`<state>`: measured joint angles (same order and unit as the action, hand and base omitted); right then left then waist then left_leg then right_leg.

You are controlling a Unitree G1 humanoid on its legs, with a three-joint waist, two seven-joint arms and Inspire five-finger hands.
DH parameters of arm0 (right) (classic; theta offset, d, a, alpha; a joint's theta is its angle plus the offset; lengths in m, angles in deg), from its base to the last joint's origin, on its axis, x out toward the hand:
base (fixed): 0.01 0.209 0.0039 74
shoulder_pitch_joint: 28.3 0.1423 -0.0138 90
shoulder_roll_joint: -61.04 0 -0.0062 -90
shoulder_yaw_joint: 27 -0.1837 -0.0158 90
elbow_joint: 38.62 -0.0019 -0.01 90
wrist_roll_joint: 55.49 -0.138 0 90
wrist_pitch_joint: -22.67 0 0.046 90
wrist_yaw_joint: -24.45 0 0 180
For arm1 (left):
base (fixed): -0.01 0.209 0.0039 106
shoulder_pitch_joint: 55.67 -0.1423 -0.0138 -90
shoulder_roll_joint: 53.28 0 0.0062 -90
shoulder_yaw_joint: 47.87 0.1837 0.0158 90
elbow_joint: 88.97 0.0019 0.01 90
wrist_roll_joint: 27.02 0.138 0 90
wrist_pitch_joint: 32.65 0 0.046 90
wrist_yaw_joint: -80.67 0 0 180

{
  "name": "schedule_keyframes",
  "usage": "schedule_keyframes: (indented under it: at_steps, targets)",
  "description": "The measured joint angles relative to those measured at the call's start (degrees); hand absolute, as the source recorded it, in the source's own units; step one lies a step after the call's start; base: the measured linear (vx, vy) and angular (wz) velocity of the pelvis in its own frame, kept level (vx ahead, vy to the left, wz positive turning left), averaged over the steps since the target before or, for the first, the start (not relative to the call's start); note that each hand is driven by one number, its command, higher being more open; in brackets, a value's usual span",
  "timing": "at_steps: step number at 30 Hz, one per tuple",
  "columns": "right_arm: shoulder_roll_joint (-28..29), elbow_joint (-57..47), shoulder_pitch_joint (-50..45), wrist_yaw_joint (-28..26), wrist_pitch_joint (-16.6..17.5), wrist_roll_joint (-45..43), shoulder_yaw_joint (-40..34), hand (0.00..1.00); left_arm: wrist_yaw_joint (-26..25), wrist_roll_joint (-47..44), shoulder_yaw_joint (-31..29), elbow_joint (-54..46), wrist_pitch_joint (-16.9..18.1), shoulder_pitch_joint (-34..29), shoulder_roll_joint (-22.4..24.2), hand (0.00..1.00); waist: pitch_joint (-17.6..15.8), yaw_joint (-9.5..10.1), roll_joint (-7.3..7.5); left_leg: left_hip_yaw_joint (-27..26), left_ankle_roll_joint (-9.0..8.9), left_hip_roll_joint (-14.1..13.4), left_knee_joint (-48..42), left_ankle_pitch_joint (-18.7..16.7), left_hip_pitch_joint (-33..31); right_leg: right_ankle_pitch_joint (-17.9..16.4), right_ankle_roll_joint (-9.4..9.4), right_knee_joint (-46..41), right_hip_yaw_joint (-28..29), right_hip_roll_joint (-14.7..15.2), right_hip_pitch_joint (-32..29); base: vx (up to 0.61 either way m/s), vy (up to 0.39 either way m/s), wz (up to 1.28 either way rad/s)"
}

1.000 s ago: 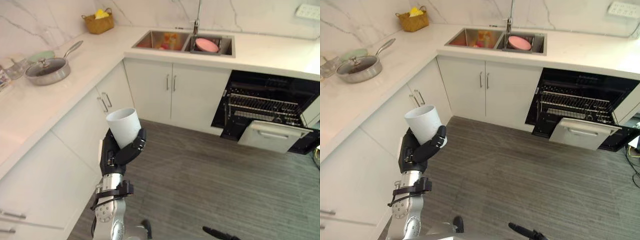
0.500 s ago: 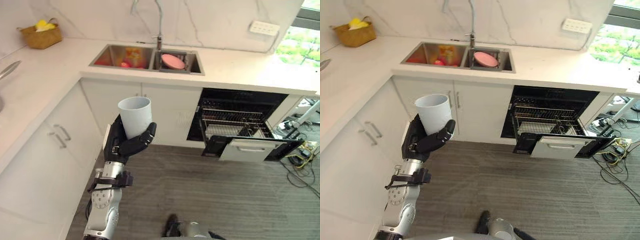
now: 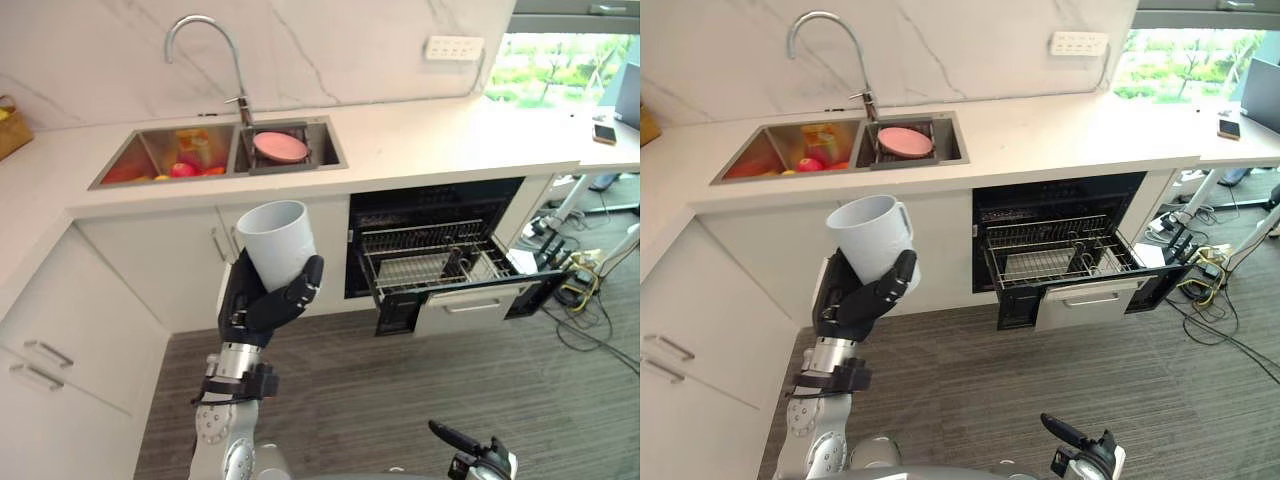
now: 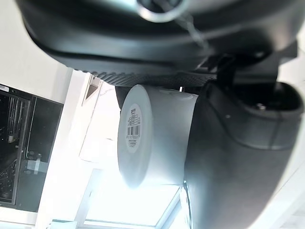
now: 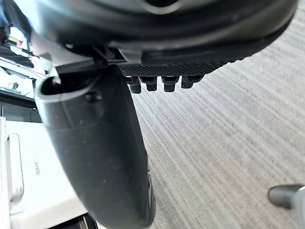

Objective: Walk over to the sink, pick up the cup, carry it to the dishwasher, place the cup inside the dishwasher, then close the dishwasher door

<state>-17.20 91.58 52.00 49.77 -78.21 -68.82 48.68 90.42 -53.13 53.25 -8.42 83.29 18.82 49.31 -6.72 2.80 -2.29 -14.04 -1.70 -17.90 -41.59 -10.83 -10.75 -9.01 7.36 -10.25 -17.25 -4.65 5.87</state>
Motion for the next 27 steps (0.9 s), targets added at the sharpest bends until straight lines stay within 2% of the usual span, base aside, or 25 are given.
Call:
schedule_keyframes:
  at_steps: [1, 3, 4, 5, 7, 8, 9, 10, 11, 12, 14, 16, 18, 20, 22, 24, 25, 27]
  targets:
    - [-1.27, 2.3, 1.96, 0.22, 0.03, 0.01, 0.01, 1.0, 0.09, 0.08, 0.61, 0.07, 0.15, -0.19, 0.33, 0.0, -0.01, -0.04, 0.02, 4.14, -1.05, 3.45, 19.04, 0.79, 2.84, -0.06, -0.23, 0.55, 3.34, 0.63, 0.47, 0.3, 0.096, -0.92]
    - [-1.97, 3.61, 3.39, 0.2, 0.11, 0.1, 0.02, 1.0, -0.48, 0.2, 1.71, 0.11, 0.17, -0.33, 0.43, 0.0, -0.01, 0.07, 0.02, 10.45, -3.02, 5.62, 31.43, 2.55, 4.32, -0.18, -0.88, 0.83, 7.03, 0.86, 0.43, 0.29, 0.139, -1.06]
    - [-2.11, 4.18, 3.94, 0.13, 0.24, 0.85, 0.06, 1.0, -1.28, 0.35, 2.89, 0.32, 0.17, -0.36, 0.42, 0.0, 0.01, 0.07, -0.02, 13.09, -3.6, 5.94, 33.96, 3.2, 4.09, -0.48, -1.48, 1.05, 8.88, 0.87, 0.52, 0.29, 0.196, -1.16]
    - [-2.18, 4.87, 3.83, 0.16, 0.26, 1.92, 0.13, 1.0, -2.23, 0.52, 4.59, 0.76, 0.15, -0.72, 0.59, 0.0, 0.03, -0.07, -0.05, 13.89, -4.35, 5.78, 34.04, 3.99, 3.74, -0.98, -2.37, 1.26, 11.26, 0.89, 1.27, 0.35, 0.26, -1.14]
    - [-2.04, 5.01, 2.36, 0.96, 0.17, 1.66, 0.11, 1.0, -2.44, 1.75, 5.94, 1.16, 0.12, -1.78, 1.44, 0.0, 0.53, -0.48, -0.32, 11.95, -4.12, 5.08, 32.42, 6.93, 3.56, -2.08, -4.22, 1.37, 14.03, 1.04, 2.52, 0.26, 0.233, -0.89]
    - [-1.56, 5.01, 0.81, 2.13, 0.15, 1.46, -0.09, 1.0, -2.41, 2.07, 6.69, 1.17, 0.13, -2.27, 1.59, 0.0, 1.51, -0.5, -0.03, 10.2, -3.96, 5.15, 31.52, 10.18, 3.92, -3.01, -5.8, 1.45, 15.33, 1.91, 3.06, 0.3, 0.308, -0.7]
    - [-0.55, 5.05, -0.32, 3.53, 0.15, 0.56, -1.03, 1.0, -2.17, 2.04, 6.76, 1.13, 0.11, -2.1, 1.36, 0.0, 2.45, -0.75, 0.79, 7.78, -4.9, 6.48, 31.51, 12.15, 5.14, -3.99, -7.48, 1.13, 15.9, 4.12, 3.84, 0.37, 0.376, -0.62]
    - [0.24, 4.81, -0.88, 4.39, 0.19, -0.38, -1.75, 1.0, -2.19, 1.96, 6.65, 1.08, 0.05, -1.99, 0.94, 0.0, 2.72, -0.95, 1.76, 6.73, -4.76, 7.74, 31.98, 12.06, 6.01, -4.1, -8.92, 1.05, 15.88, 5.65, 4.06, 0.32, 0.314, -0.37]
    - [1.93, 4.06, -2.25, 5.54, 0.41, -1.61, -3.5, 1.0, -2.2, 1.53, 6.66, 0.84, -0.03, -1.59, 0.35, 0.0, 3.78, -1.35, 3.03, 5.48, -3.76, 9.98, 33.0, 11.43, 6.93, -3.94, -11.28, 1.05, 14.68, 8.26, 3.97, 0.31, 0.322, -0.13]
    - [3.52, 3.82, -3.39, 6.44, 1.11, -3.1, -4.92, 1.0, -2.11, 0.97, 6.95, 0.72, -0.18, -0.55, -0.15, 0.0, 4.56, -1.76, 3.92, 4.86, -2.53, 11.72, 33.8, 10.66, 7.49, -3.4, -12.52, 0.71, 12.83, 10.25, 3.78, 0.28, 0.314, -0.06]
    - [5.61, 3.86, -3.94, 7.35, 2.19, -3.6, -5.67, 1.0, -1.89, -0.98, 6.83, 0.72, -0.84, 1.33, -0.42, 0.0, 4.96, -1.76, 4.05, 3.19, -1.36, 12.64, 35.2, 9.93, 9.08, -2.12, -13.89, -3.05, 8.23, 12.13, 1.67, 0.21, 0.276, -0.31]
    - [6.75, 3.83, -2.94, 7.38, 2.44, -3.26, -5.45, 1.0, -1.93, -0.93, 6.76, 0.72, -0.95, 2.5, -0.85, 0.0, 5.1, -1.78, 3.68, 0.1, -0.56, 12.23, 36.85, 9.38, 11.66, 0.05, -13.31, -6.54, 0.03, 13.65, -0.33, 0.14, 0.258, -0.83]
    - [6.54, 2.32, 0.57, 8.63, 2.45, -3.26, -3.8, 1.0, -3.08, -0.58, 6.07, 0.65, -1.79, 3.84, -2.21, 0.0, 5.39, -1.82, 2.99, -5.76, 0.76, 11.29, 37.25, 8.47, 14.24, 2.91, -10.65, -6.42, -12.94, 15.17, -1.04, 0.05, 0.18, -1.47]
    - [5.81, -2.16, 2.63, 9.22, 2.61, -3.25, -0.8, 1.0, -5.12, 1.27, 4.62, 0.57, -2.89, 4.59, -3.0, 0.0, 5.32, -1.86, 2.2, -8.36, 1.16, 10.4, 36.41, 7.02, 14.67, 4.61, -9.32, -5.33, -19.1, 14.95, -1.78, -0.01, 0.07, -1.47]
    - [5.17, -6.9, 3.54, 9.42, 4.74, -3.06, 0.4, 1.0, -6.46, 1.63, 4.56, 0.92, -3.89, 6.23, -3.32, 0.0, 5.25, -2.54, 2.1, -8.75, 0.61, 10.23, 34.9, 5.26, 13.25, 5.27, -9.53, -2.36, -17.74, 13.73, -2.77, -0.06, 0.002, -0.82]
    - [3.81, -10.87, 3.5, 10.51, 7.41, -2.6, 0.02, 1.0, -6.91, 1.63, 5.93, 1.68, -4.67, 7.68, -3.54, 0.0, 5.15, -3.9, 2.1, -8.07, 0.73, 10.86, 33.74, 5.08, 11.21, 6.6, -9.48, 1.16, -14.39, 13.28, -2.91, -0.05, 0.031, 0.02]
    - [2.72, -13.79, 3.43, 11.7, 9.82, -2.43, -0.85, 1.0, -6.91, 1.62, 7.1, 2.76, -4.88, 8.54, -3.61, 0.0, 4.86, -4.43, 1.99, -7.12, 1.02, 11.53, 33.52, 5.26, 10.75, 6.96, -9.44, 2.48, -13.62, 13.44, -2.25, -0.03, 0.057, 0.31]
    - [2.11, -18.31, 3.43, 12.73, 13.19, -2.49, -1.06, 1.0, -6.79, 1.53, 7.4, 2.95, -5.79, 8.6, -3.77, 0.0, 4.62, -4.61, 1.94, -6.37, 1.34, 11.73, 33.61, 5.46, 11.19, 7.06, -9.39, 1.76, -13.13, 13.81, -1.73, -0.04, 0.055, 0.23]
